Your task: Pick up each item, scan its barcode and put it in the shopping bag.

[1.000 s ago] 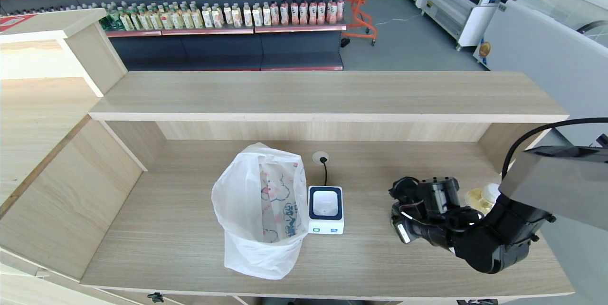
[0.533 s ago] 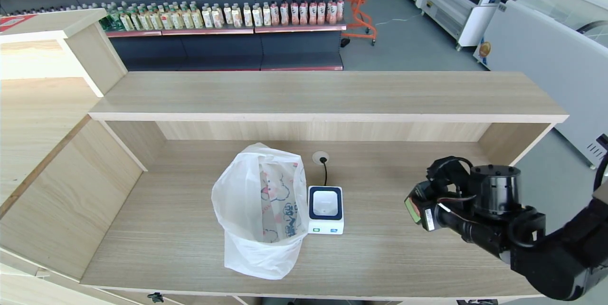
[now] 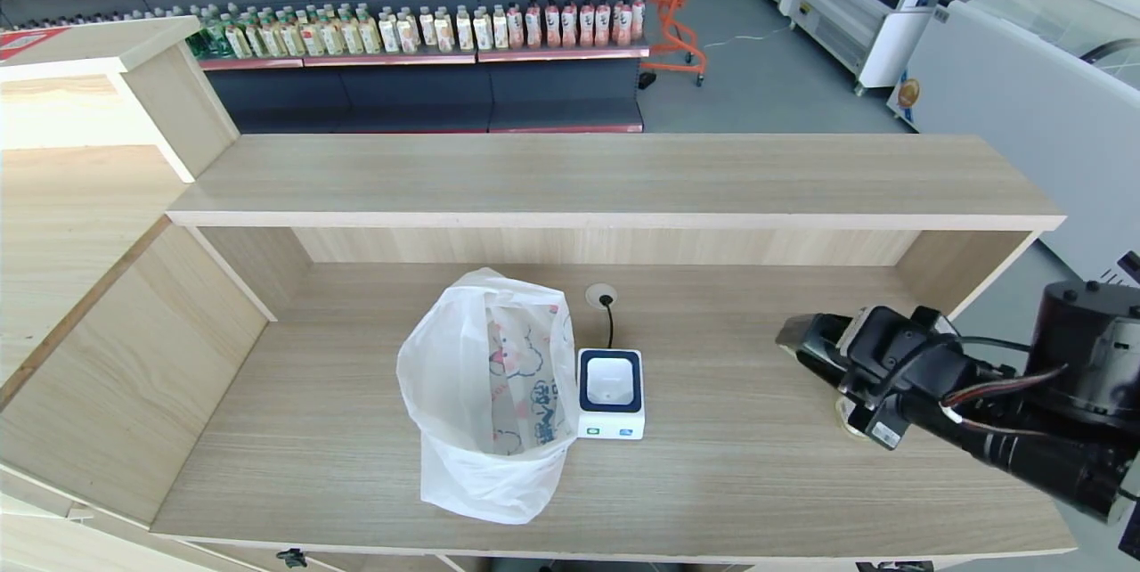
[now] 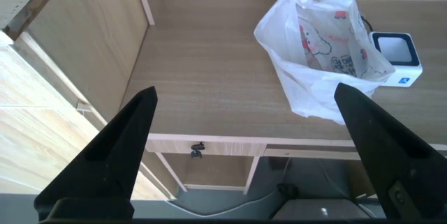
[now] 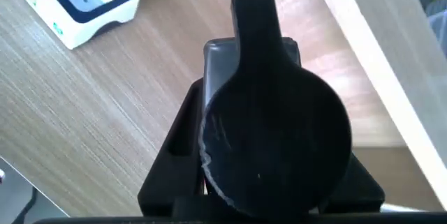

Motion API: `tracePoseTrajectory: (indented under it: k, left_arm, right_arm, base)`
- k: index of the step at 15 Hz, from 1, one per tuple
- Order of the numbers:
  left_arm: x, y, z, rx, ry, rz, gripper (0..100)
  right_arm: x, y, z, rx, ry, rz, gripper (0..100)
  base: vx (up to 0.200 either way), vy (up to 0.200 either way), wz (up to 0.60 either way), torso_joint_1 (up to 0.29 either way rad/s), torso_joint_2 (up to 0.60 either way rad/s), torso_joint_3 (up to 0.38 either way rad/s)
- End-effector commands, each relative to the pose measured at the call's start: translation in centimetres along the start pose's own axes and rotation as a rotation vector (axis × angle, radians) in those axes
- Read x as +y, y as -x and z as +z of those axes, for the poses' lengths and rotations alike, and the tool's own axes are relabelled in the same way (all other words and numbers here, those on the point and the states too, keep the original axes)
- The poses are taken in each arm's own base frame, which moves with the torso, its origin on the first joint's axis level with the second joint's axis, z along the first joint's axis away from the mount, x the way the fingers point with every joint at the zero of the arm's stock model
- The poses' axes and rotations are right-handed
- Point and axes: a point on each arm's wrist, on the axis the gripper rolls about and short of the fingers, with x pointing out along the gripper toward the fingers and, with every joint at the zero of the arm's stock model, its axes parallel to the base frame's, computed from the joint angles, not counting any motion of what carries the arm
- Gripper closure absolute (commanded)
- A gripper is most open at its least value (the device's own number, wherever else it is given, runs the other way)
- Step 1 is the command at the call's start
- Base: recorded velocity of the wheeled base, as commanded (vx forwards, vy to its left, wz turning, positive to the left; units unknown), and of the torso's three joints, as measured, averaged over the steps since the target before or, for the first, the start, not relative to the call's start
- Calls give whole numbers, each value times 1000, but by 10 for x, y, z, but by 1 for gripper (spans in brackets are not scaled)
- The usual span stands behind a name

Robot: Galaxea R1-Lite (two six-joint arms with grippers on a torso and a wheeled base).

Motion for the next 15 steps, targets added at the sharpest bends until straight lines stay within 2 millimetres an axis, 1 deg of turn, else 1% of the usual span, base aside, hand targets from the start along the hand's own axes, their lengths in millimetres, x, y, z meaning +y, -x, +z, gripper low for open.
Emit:
tracePoseTrajectory:
  k: [1, 2, 4, 5, 6, 7, 9, 10, 11, 13, 15]
  left_arm:
    - [0, 0, 0, 2, 0, 0, 0]
    - [0, 0, 0, 2, 0, 0, 0]
    - [0, 0, 0, 2, 0, 0, 0]
    - [0, 0, 0, 2, 0, 0, 0]
    - [0, 0, 0, 2, 0, 0, 0]
    - [0, 0, 0, 2, 0, -1, 0]
    - [0, 0, 0, 2, 0, 0, 0]
    - [0, 0, 0, 2, 0, 0, 0]
    - [0, 0, 0, 2, 0, 0, 0]
    - [0, 0, 0, 2, 0, 0, 0]
    - [0, 0, 0, 2, 0, 0, 0]
  right_arm:
    - [-4, 6, -1, -186, 269, 92, 100]
    - [-1, 3, -5, -283, 448, 145, 100]
    - [16, -3, -13, -500, 764, 274, 100]
    - [28, -6, -14, -635, 887, 322, 100]
    - [34, -6, -14, -724, 968, 330, 100]
    - [46, -9, -20, -847, 1064, 353, 100]
    - [73, -14, -28, -939, 1073, 489, 100]
    - [74, -14, -29, -952, 1079, 498, 100]
    - [73, -16, -26, -1021, 1147, 431, 100]
    - [74, -17, -23, -1081, 1185, 387, 100]
    - [71, -25, -20, -1125, 1225, 329, 100]
  base:
    - [0, 0, 0, 0, 0, 0]
    - [0, 0, 0, 0, 0, 0]
    - [0, 0, 0, 0, 0, 0]
    - [0, 0, 0, 0, 0, 0]
    - [0, 0, 0, 0, 0, 0]
    - [0, 0, 0, 0, 0, 0]
    - [0, 0, 0, 0, 0, 0]
    - [0, 0, 0, 0, 0, 0]
    - [0, 0, 0, 0, 0, 0]
    - [0, 0, 0, 0, 0, 0]
    - [0, 0, 0, 0, 0, 0]
